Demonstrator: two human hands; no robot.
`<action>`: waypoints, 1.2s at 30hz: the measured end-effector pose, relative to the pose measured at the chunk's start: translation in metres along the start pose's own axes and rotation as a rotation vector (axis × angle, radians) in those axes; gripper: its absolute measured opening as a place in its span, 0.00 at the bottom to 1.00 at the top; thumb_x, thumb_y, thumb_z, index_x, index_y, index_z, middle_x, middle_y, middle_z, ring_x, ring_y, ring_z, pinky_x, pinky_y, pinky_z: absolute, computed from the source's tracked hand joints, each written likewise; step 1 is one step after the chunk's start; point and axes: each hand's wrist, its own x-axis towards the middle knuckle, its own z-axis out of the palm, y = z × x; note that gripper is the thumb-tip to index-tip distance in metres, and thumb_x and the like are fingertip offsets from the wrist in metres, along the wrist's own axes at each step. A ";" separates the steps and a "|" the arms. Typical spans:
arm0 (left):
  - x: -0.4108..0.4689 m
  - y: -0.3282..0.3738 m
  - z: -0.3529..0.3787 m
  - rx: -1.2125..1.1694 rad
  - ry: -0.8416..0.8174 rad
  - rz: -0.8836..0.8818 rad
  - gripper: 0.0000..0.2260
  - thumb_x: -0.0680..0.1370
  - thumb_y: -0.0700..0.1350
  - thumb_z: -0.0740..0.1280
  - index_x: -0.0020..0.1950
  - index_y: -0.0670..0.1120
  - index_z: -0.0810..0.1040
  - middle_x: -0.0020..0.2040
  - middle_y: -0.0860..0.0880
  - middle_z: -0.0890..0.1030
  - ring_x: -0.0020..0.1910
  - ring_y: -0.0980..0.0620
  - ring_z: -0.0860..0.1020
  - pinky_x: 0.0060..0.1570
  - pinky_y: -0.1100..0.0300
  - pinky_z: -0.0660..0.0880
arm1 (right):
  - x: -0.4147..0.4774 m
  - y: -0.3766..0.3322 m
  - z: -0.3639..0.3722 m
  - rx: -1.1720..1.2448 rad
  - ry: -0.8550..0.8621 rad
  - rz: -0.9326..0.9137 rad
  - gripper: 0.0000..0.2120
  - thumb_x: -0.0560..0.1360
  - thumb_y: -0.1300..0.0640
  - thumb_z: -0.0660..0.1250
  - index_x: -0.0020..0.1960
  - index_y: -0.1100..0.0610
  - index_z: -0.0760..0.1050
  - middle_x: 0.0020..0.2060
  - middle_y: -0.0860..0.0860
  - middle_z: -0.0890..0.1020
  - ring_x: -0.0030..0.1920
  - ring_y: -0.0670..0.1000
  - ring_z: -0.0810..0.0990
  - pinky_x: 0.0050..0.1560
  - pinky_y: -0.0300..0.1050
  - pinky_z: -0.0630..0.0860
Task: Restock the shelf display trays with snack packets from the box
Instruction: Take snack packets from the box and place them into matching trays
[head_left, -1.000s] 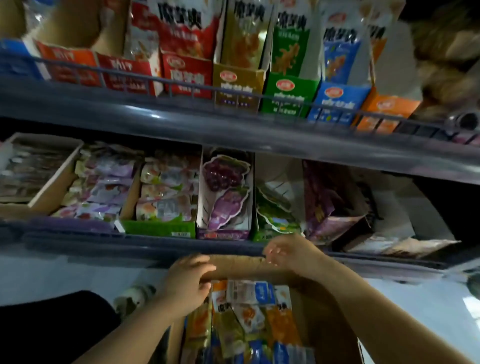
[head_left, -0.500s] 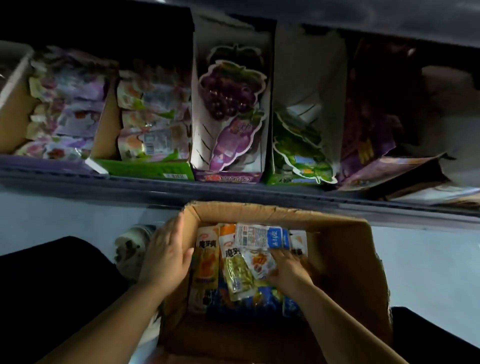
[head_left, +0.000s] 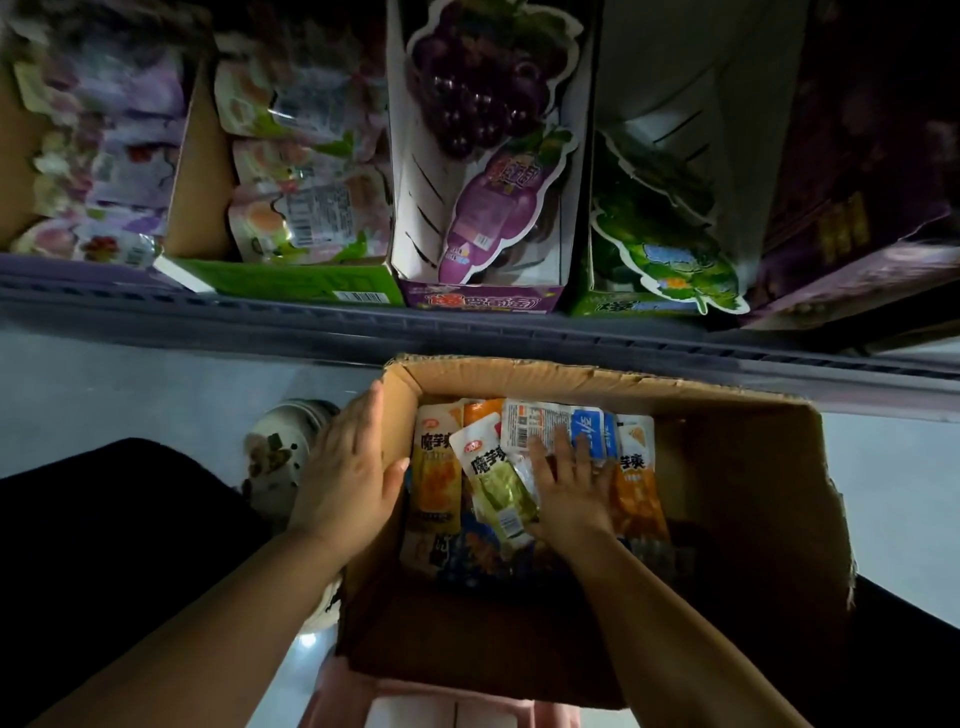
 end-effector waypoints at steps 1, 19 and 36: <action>0.000 0.001 0.000 -0.022 0.019 0.000 0.34 0.72 0.42 0.70 0.71 0.34 0.57 0.68 0.35 0.67 0.65 0.37 0.69 0.61 0.53 0.58 | 0.001 0.002 -0.001 0.014 0.006 0.002 0.47 0.74 0.44 0.63 0.73 0.55 0.29 0.72 0.59 0.33 0.72 0.64 0.34 0.69 0.66 0.39; 0.000 0.010 -0.007 -0.109 -0.051 -0.056 0.32 0.78 0.46 0.60 0.74 0.41 0.44 0.75 0.42 0.52 0.74 0.46 0.54 0.70 0.57 0.51 | -0.006 0.034 -0.050 0.117 0.240 0.015 0.21 0.76 0.66 0.57 0.67 0.53 0.65 0.60 0.53 0.76 0.59 0.54 0.76 0.54 0.45 0.72; -0.026 0.054 -0.082 -0.128 -0.055 -0.052 0.29 0.79 0.54 0.54 0.75 0.47 0.47 0.76 0.48 0.50 0.75 0.50 0.48 0.72 0.55 0.44 | -0.142 0.032 -0.119 0.595 0.484 0.069 0.15 0.77 0.57 0.60 0.63 0.52 0.74 0.57 0.54 0.80 0.54 0.54 0.78 0.50 0.40 0.72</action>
